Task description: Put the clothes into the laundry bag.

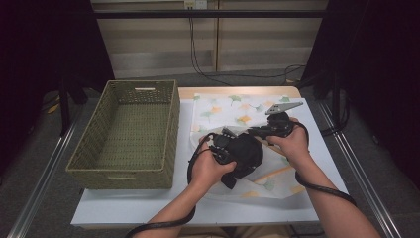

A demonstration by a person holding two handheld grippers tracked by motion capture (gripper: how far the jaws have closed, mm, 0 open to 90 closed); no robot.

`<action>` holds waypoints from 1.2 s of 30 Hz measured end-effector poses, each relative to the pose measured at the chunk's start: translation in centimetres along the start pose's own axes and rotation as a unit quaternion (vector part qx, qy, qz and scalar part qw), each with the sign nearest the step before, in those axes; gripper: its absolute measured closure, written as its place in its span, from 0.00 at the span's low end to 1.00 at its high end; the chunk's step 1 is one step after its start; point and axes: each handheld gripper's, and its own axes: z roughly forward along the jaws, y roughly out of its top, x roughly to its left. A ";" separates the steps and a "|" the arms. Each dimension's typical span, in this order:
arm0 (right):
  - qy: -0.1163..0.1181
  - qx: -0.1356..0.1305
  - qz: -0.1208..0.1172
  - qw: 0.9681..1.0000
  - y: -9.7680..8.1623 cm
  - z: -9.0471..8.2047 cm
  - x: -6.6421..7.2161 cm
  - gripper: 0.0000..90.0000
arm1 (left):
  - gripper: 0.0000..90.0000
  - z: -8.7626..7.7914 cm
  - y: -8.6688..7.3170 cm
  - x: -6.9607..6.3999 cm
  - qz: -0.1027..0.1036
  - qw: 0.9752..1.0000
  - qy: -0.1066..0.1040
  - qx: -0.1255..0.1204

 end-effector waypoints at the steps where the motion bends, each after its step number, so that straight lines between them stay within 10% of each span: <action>1: -0.001 0.000 0.001 1.000 0.0 0.0 0.0 1.00 | 0.70 0.1 0.0 0.0 0.001 1.000 0.001 0.000; 36: -0.002 -0.011 0.004 1.000 0.8 -1.0 -0.1 1.00 | 0.70 0.8 2.0 0.5 -0.038 0.999 0.001 -0.022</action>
